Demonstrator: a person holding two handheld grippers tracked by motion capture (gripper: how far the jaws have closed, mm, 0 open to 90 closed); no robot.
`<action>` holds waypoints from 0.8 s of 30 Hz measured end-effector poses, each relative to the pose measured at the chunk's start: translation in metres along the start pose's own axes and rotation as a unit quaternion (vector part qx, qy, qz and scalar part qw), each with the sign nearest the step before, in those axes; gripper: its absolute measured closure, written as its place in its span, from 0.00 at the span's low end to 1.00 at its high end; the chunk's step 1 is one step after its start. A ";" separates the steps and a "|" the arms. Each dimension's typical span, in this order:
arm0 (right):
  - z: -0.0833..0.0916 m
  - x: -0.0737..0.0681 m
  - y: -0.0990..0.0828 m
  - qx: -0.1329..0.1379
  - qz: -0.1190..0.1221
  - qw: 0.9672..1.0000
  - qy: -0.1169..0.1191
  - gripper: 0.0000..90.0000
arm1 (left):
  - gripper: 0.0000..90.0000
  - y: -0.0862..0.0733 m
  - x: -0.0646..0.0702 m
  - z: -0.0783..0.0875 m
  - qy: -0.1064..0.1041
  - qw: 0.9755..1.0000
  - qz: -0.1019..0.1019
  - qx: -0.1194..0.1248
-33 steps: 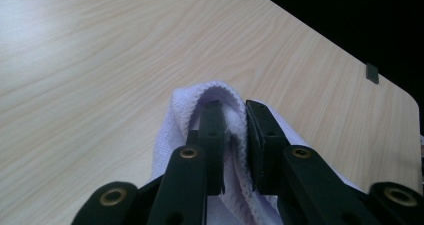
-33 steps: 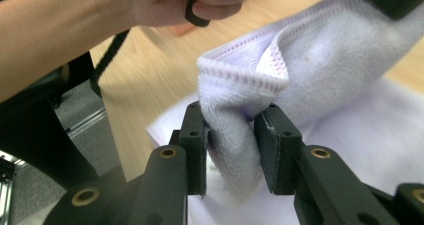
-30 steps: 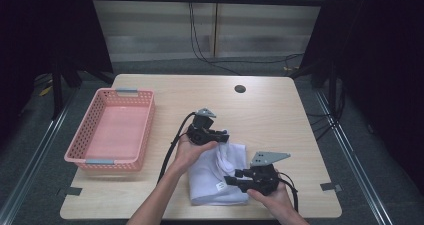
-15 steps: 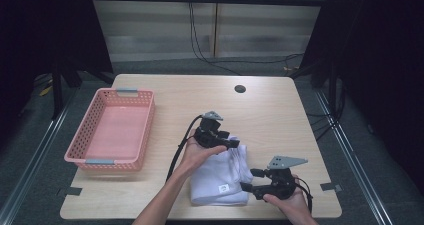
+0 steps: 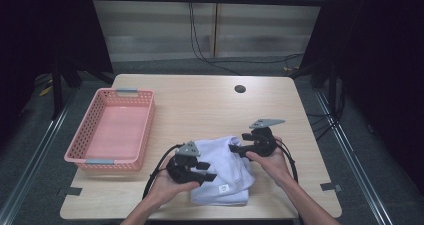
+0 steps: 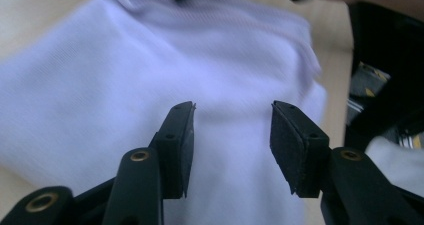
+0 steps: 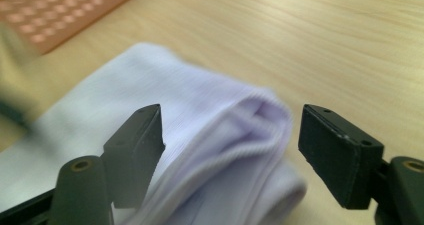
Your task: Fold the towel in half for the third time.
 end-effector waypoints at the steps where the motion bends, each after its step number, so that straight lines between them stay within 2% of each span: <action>1: -0.006 0.001 0.001 -0.003 0.001 1.000 0.004 0.30 | 0.55 -0.006 0.005 0.001 -0.004 1.000 -0.005 -0.008; 3: -0.019 0.005 0.000 -0.021 0.004 1.000 -0.013 0.34 | 0.52 -0.017 0.010 0.002 -0.004 1.000 -0.006 -0.009; 4: -0.024 0.007 -0.002 -0.031 0.006 0.999 -0.022 0.40 | 0.51 -0.023 0.011 0.002 -0.003 1.000 -0.005 -0.013; 5: -0.027 0.008 -0.005 -0.040 0.004 0.999 -0.025 0.50 | 0.50 -0.030 0.010 0.000 0.000 1.000 -0.003 -0.013; 6: -0.027 0.008 -0.005 -0.040 0.004 0.999 -0.025 0.50 | 0.49 -0.030 0.010 0.000 0.000 1.000 -0.003 -0.013; 7: -0.025 0.010 -0.010 -0.043 0.019 0.998 -0.046 0.76 | 0.48 -0.034 0.009 0.000 0.000 1.000 0.000 -0.021; 8: -0.022 0.011 -0.009 -0.037 0.025 0.998 -0.049 0.79 | 0.48 -0.035 0.009 -0.001 0.000 1.000 0.003 -0.016; 9: -0.019 0.011 -0.009 -0.032 0.022 0.998 -0.050 0.85 | 0.47 -0.036 0.009 -0.001 0.002 1.000 -0.002 -0.020; 11: -0.009 0.013 -0.009 -0.014 0.013 0.999 -0.044 0.91 | 0.47 -0.038 0.010 -0.003 0.006 1.000 0.002 -0.017; 13: -0.007 0.017 -0.016 -0.027 0.015 0.998 -0.054 0.92 | 0.46 -0.039 0.012 -0.004 0.011 1.000 -0.007 -0.021; 15: -0.010 0.021 -0.025 -0.033 0.015 0.998 -0.045 0.89 | 0.46 -0.039 0.012 -0.004 0.011 1.000 -0.008 -0.021; 17: -0.011 0.026 -0.031 -0.037 0.005 0.998 -0.042 0.75 | 0.46 -0.038 0.012 -0.003 0.009 1.000 -0.005 -0.019; 18: -0.011 0.026 -0.031 -0.037 0.005 0.998 -0.042 0.75 | 0.46 -0.037 0.012 -0.001 0.009 1.000 -0.002 -0.015; 20: -0.001 0.031 -0.030 -0.031 -0.012 0.999 -0.039 0.48 | 0.45 -0.038 0.013 0.008 0.011 1.000 0.000 -0.006; 21: 0.003 0.030 -0.029 -0.027 -0.014 0.999 -0.031 0.43 | 0.45 -0.040 0.012 0.011 0.015 1.000 0.001 -0.007; 22: 0.003 0.030 -0.029 -0.027 -0.014 0.999 -0.031 0.43 | 0.45 -0.040 0.012 0.011 0.015 1.000 0.001 -0.007; 23: 0.012 0.028 -0.029 -0.020 -0.017 0.999 -0.023 0.34 | 0.44 -0.043 0.011 0.018 0.026 1.000 0.004 0.002; 24: 0.013 0.026 -0.030 -0.017 -0.017 1.000 -0.018 0.33 | 0.43 -0.044 0.009 0.021 0.029 1.000 0.002 0.000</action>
Point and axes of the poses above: each handheld gripper's, and its own axes: z roughly backward along the jaws, y roughly out of its top, x roughly to its right, the point moved 8 cm from there along -z, roughly forward along the jaws, and after that the axes turned 1 degree about x, right-handed, at the moved point
